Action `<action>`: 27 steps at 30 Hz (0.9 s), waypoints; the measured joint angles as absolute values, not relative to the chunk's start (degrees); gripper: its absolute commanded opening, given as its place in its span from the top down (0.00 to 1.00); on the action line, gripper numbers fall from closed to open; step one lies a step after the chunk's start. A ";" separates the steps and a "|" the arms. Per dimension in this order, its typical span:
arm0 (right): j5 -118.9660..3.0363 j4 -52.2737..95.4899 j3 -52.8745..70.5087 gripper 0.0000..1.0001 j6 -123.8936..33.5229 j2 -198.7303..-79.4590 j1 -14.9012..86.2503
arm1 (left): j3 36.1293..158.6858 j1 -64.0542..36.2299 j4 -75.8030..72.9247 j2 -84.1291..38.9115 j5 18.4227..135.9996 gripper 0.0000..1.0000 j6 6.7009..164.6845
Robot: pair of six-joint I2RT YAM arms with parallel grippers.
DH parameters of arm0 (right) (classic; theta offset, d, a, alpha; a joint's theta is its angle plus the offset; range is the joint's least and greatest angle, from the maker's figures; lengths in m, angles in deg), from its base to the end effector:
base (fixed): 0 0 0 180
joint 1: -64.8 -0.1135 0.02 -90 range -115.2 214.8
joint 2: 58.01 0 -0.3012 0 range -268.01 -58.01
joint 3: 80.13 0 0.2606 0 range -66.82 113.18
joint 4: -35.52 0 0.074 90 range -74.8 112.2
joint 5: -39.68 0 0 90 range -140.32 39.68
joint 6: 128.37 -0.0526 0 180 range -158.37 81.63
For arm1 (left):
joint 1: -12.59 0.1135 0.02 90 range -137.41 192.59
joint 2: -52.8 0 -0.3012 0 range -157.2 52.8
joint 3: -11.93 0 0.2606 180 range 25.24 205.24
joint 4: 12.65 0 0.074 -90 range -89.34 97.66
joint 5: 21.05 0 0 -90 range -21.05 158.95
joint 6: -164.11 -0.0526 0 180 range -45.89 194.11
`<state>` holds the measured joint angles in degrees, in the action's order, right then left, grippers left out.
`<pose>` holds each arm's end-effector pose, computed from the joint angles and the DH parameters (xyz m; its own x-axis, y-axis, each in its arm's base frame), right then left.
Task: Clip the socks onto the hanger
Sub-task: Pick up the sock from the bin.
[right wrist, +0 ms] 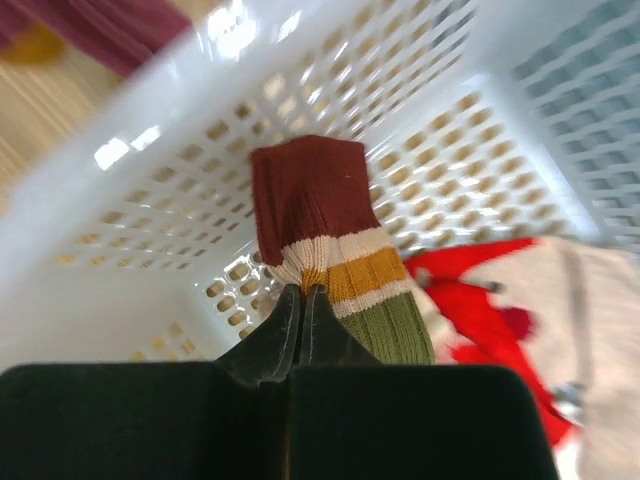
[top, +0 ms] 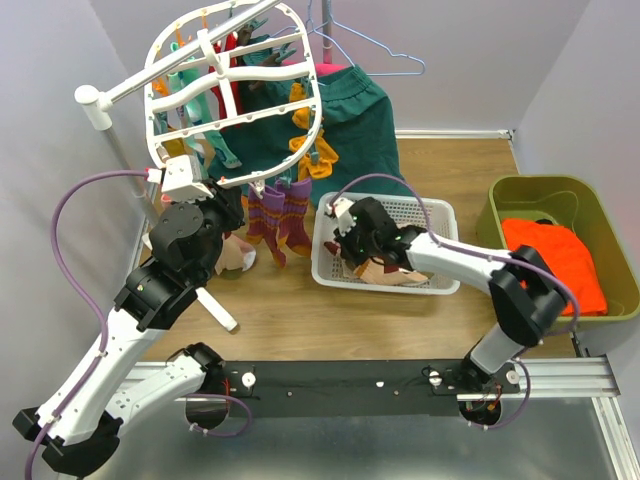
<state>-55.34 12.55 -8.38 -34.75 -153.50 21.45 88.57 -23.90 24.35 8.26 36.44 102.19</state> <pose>0.2688 0.2601 0.2164 -0.4823 -0.5418 -0.6883 -0.7594 0.6503 0.0203 0.1326 -0.0629 0.4531 -0.0940 -0.4242 -0.9007 0.0303 0.9030 -0.4285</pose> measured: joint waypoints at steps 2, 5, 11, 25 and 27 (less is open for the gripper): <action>-54.40 12.58 -8.56 0.99 -34.95 -150.70 21.58 | 88.57 -23.90 24.37 8.26 36.44 0.77 102.23; -52.65 13.12 -9.04 0.99 -35.74 -144.93 21.80 | 88.57 -23.90 24.37 8.29 36.44 0.77 102.28; -49.15 13.71 -9.15 0.99 -36.68 -136.45 22.08 | 88.57 -23.90 24.37 8.29 36.46 0.77 102.45; -54.99 18.04 -1.52 0.99 -36.28 -119.46 22.17 | 89.25 -23.90 25.20 8.11 36.48 0.77 102.87; -61.11 20.55 -0.21 0.99 -36.59 -118.70 22.17 | 89.27 -23.90 25.20 8.05 36.48 0.77 102.89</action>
<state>-61.11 20.55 -0.21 -36.59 -118.70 22.17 89.27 -23.90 25.20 8.05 36.48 102.89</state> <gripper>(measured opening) 0.015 0.304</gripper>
